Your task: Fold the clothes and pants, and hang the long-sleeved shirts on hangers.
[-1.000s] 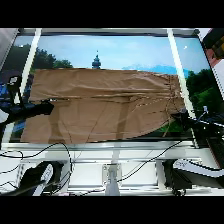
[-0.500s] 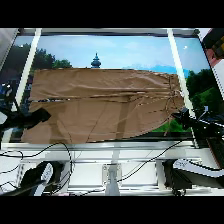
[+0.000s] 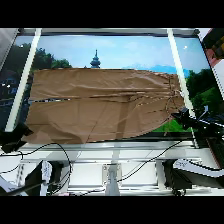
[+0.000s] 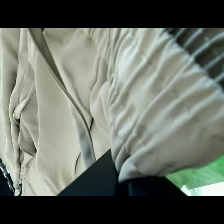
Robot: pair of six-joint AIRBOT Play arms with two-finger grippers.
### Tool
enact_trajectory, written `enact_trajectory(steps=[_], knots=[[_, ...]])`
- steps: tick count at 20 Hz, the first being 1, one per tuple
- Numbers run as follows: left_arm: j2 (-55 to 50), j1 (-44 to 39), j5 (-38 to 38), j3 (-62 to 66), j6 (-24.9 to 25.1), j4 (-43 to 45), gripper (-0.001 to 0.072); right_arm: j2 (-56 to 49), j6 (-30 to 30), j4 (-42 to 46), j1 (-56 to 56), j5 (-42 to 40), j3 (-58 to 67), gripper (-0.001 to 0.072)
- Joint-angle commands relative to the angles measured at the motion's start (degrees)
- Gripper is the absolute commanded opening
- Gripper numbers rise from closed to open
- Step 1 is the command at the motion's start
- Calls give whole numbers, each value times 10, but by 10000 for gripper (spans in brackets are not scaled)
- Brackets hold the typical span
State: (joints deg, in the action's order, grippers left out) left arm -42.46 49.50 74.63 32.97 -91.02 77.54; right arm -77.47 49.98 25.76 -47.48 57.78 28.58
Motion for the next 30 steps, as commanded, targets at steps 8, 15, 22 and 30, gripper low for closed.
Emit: enact_trajectory(steps=[8, 15, 22, 30], knots=[[-82, 67, -51, -40, 40, -17, 590, 0, 0, 0, 0, 1, 1, 41], [-94, 67, -151, -86, 73, -67, 585, 0, 0, 0, 0, 0, 1, 41], [-108, 67, -185, -118, 129, -102, 483, 0, 0, 0, 0, -4, 1, 41], [-88, 67, -191, -118, 244, -232, 482, 0, -2, 0, 0, -5, 1, 41]])
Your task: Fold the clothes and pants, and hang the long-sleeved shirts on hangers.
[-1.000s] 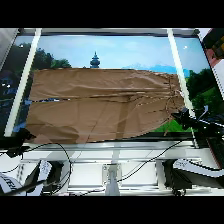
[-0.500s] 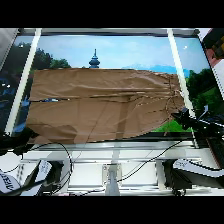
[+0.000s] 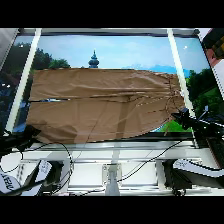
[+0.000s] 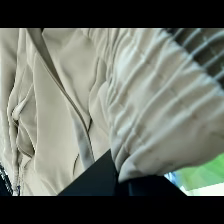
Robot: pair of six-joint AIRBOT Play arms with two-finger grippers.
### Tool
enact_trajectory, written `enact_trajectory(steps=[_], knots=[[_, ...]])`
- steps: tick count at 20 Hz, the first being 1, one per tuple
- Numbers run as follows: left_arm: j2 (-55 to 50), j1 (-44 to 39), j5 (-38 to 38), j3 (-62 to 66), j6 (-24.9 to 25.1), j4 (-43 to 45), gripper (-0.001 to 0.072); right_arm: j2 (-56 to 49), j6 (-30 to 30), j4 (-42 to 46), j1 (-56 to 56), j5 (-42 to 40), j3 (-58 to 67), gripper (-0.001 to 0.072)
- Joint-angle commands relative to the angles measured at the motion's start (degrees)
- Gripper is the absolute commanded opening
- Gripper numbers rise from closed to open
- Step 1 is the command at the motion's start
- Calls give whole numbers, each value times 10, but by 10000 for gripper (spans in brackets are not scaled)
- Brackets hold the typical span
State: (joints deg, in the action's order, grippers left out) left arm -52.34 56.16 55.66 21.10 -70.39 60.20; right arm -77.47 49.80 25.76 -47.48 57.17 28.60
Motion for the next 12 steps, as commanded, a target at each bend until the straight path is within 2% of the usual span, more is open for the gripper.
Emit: enact_trajectory(steps=[1, 2, 3, 5, 12], knots=[[22, 0, 0, 0, 37, -63, 481, 0, -5, 0, 0, 2, 0, 41], [36, 0, -1, 1, 38, -63, 453, 0, -12, 0, 0, 3, 0, 41], [52, 1, -4, 0, 38, -62, 394, 0, -15, 0, 0, 3, 0, 41], [78, 1, -11, 0, 37, -50, 340, 0, -15, 0, 0, 2, 0, 41], [44, 1, 2, -21, -16, -17, 343, 0, -15, 0, 0, 5, 0, 41]])
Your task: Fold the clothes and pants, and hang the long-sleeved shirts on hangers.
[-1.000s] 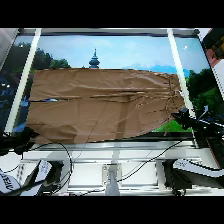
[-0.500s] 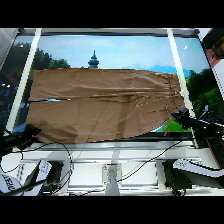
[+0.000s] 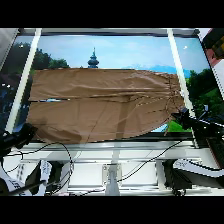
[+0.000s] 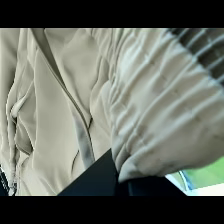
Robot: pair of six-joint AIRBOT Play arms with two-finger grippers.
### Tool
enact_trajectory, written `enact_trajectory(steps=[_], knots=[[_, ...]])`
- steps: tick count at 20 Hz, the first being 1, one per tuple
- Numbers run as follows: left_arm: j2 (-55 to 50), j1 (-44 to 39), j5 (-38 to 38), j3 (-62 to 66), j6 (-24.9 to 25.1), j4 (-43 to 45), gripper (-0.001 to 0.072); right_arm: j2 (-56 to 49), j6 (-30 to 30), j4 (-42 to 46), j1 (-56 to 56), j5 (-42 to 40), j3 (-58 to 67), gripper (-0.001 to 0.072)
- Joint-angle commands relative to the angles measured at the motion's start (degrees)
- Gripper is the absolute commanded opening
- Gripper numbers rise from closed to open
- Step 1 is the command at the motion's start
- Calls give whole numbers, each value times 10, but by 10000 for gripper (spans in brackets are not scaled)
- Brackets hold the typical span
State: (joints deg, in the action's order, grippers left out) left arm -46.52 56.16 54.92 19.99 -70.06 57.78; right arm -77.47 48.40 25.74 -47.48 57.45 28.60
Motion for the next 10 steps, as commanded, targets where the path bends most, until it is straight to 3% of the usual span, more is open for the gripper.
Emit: enact_trajectory(steps=[1, 6, 10], knots=[[-23, 1, 19, -10, -20, 9, 343, 0, -1, 0, 0, 4, 0, 41], [-30, 1, 45, -9, -26, 37, 344, 0, 0, 0, 0, 10, 0, 41], [-30, 1, 53, -9, -77, 130, 365, 0, -1, 0, 0, 15, 0, 41]])
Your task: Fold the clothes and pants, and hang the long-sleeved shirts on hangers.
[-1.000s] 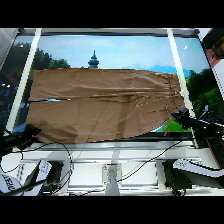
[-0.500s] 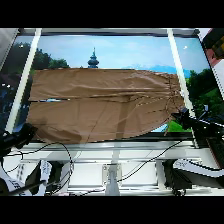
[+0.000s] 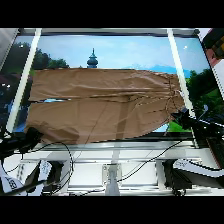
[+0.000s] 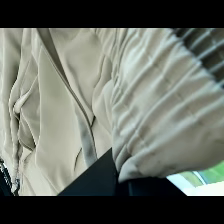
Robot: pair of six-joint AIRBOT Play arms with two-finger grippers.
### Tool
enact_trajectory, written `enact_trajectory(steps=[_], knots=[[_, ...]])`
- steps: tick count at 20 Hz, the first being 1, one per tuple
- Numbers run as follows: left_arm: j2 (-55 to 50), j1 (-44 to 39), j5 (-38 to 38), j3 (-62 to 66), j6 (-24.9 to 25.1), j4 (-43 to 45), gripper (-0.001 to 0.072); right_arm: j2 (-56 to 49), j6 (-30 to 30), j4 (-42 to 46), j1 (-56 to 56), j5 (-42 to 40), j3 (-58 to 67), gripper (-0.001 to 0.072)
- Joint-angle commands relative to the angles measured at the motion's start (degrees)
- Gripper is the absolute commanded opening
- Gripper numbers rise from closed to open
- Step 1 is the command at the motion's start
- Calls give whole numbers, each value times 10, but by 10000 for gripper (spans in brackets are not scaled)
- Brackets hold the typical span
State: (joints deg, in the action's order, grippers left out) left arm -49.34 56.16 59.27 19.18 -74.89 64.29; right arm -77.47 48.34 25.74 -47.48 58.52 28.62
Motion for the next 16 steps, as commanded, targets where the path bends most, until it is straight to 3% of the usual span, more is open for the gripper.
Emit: enact_trajectory(steps=[1, 10, 11, 12, 13, 16], knots=[[-2, 1, 7, 0, -29, 64, 364, 0, 0, 0, 0, 4, 0, 41], [0, 3, 18, 66, -28, 51, 367, 0, 0, 0, 0, 6, 0, 41], [0, 3, 23, 66, -34, 51, 433, 0, 0, 0, 0, 6, 0, 41], [-3, 3, 30, 66, -34, 52, 605, 0, 0, 1, 0, 6, 0, 41], [-7, 3, 34, 66, -33, 55, 642, 0, 0, 1, 0, 6, 0, 41], [-15, 3, 41, 66, -34, 72, 641, 0, 0, 1, 0, 6, 0, 41]])
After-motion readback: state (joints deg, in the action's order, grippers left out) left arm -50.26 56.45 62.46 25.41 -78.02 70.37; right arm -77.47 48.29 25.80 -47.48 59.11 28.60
